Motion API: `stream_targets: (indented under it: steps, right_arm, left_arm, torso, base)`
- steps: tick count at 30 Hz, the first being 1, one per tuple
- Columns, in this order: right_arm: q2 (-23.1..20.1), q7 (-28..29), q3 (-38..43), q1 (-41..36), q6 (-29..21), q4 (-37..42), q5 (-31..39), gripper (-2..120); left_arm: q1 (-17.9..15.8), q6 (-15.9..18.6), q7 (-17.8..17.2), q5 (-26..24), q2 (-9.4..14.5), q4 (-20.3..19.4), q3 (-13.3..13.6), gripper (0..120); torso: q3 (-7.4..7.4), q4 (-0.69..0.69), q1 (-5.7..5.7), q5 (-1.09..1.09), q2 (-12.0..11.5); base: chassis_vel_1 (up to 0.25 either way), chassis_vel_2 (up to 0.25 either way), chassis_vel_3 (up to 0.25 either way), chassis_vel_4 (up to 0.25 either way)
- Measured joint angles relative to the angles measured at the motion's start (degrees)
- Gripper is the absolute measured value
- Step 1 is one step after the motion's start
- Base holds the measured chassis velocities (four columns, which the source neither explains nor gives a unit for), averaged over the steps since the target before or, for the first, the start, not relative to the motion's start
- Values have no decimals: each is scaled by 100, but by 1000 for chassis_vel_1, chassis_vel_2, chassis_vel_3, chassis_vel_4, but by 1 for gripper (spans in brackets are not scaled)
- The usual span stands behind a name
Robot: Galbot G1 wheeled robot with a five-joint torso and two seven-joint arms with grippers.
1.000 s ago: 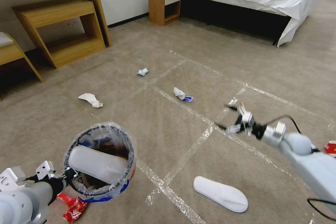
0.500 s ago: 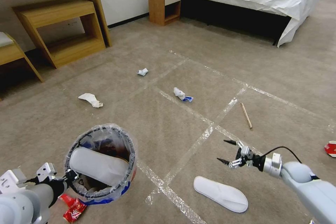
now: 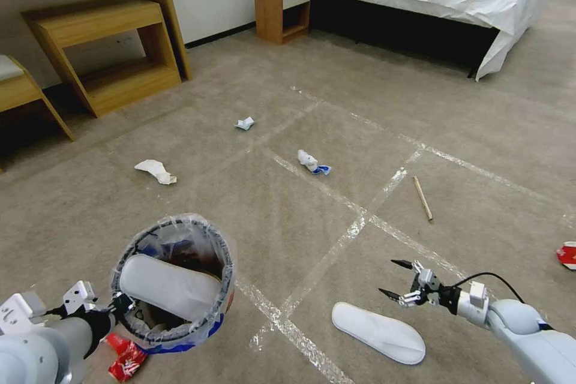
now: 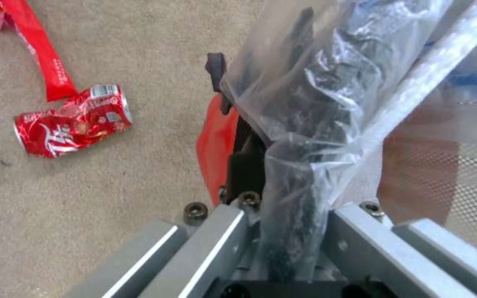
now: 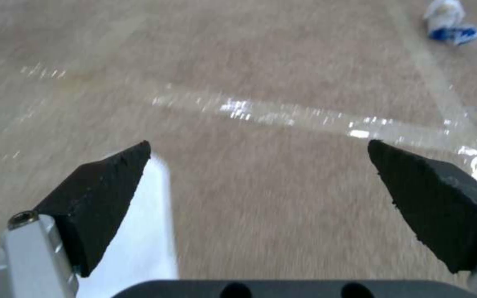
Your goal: Pick up the trash bin and place the garbage on the floor into it.
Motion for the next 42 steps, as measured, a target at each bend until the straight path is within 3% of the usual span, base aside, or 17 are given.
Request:
stream_targets:
  steps: [11, 20, 42]
  right_arm:
    - [-808, -631, 412, -458, 78, 462, -106, 100]
    - [-1388, -780, 484, -889, 254, 938, -73, 100]
    - [-1153, -490, 33, -988, 87, 1257, -363, 100]
  left_arm:
    - [23, 0, 0, 41, -46, -21, 18, 0]
    - [16, 0, 1, 81, -106, -32, 33, 0]
    - [-1, 0, 11, 153, -185, -18, 75, 0]
  torso:
    - [0, 0, 0, -1, 0]
    - [0, 0, 0, -2, 0]
    - [0, 1, 0, -2, 0]
  base:
    - [0, 0, 0, 0]
    - [0, 0, 0, 0]
    - [0, 0, 0, 0]
